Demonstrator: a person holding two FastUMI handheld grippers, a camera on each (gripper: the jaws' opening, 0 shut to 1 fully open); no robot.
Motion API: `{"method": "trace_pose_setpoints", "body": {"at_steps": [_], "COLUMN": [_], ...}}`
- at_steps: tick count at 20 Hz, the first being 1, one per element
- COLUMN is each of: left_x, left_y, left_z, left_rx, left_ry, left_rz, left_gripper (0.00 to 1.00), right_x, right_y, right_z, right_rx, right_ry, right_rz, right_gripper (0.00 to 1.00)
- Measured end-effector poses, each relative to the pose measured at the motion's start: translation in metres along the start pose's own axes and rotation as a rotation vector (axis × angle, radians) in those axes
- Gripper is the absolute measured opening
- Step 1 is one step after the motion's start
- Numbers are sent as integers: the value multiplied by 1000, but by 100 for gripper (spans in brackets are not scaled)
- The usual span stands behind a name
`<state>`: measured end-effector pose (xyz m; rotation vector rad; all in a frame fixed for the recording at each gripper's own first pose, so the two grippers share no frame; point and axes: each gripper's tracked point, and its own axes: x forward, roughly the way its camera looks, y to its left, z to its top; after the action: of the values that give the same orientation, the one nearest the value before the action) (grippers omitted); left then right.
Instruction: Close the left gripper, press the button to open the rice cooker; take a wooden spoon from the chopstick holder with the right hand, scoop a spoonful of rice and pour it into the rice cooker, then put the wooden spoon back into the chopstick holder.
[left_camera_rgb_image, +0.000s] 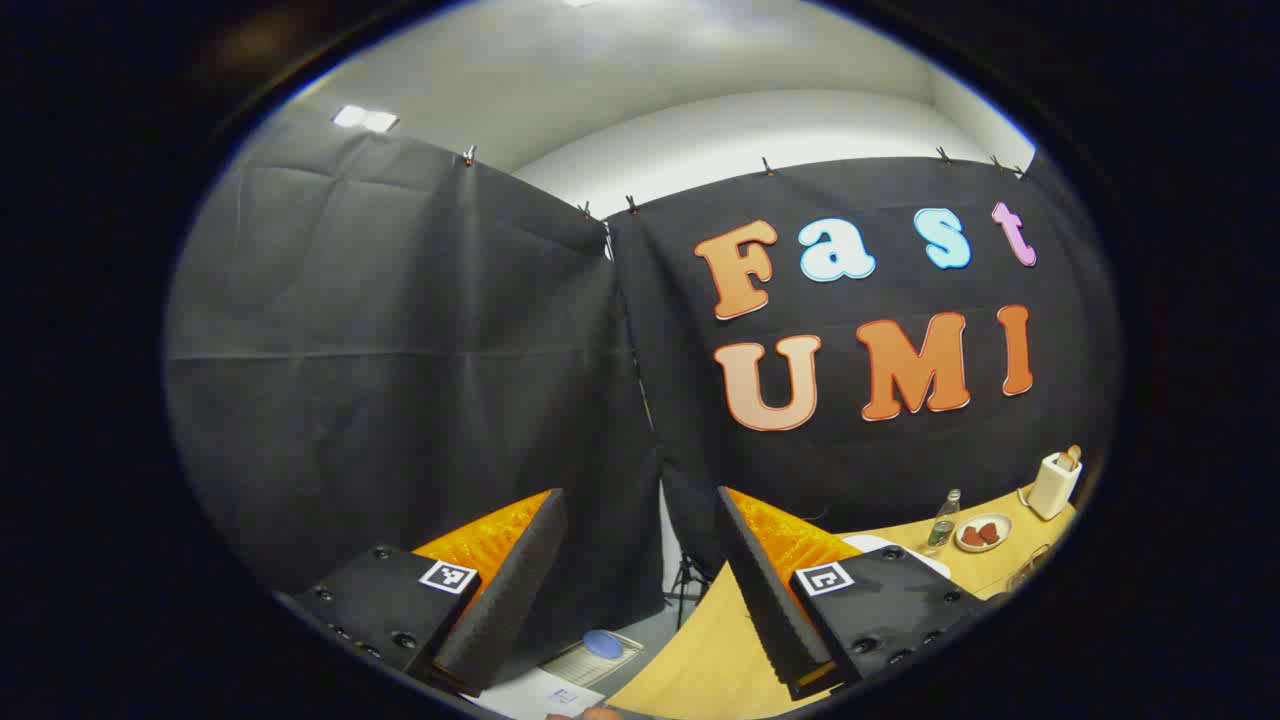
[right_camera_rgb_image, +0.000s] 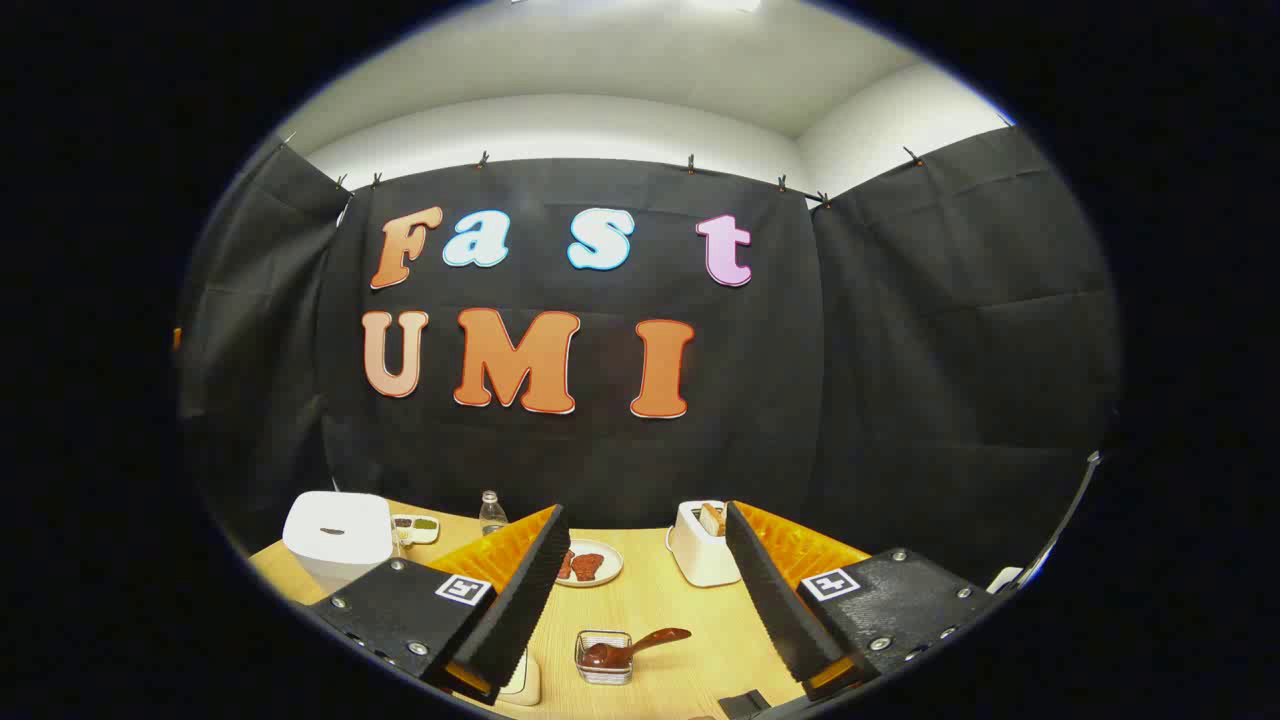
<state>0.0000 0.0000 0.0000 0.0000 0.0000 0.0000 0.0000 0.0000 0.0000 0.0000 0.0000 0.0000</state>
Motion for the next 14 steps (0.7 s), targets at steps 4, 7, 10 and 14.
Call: {"method": "trace_pose_setpoints", "body": {"at_steps": [4,7,10,14], "left_x": [-11,-25,-39,-47], "left_y": [-58,-89,-118,-151], "left_z": [10,17,15,23], "left_rx": [-99,-100,-114,-161], "left_ry": [-66,-114,-105,-100], "left_rz": [-67,-59,-64,-95], "left_gripper": [100,98,100,99], "right_x": [-4,-8,-5,10], "right_y": [-23,-54,-84,-102], "right_z": [2,4,5,11], "right_rx": [-6,-11,-14,24], "right_ry": [0,1,15,-3], "right_rz": [-15,-34,-54,-38], "right_gripper": [97,97,100,97]}}
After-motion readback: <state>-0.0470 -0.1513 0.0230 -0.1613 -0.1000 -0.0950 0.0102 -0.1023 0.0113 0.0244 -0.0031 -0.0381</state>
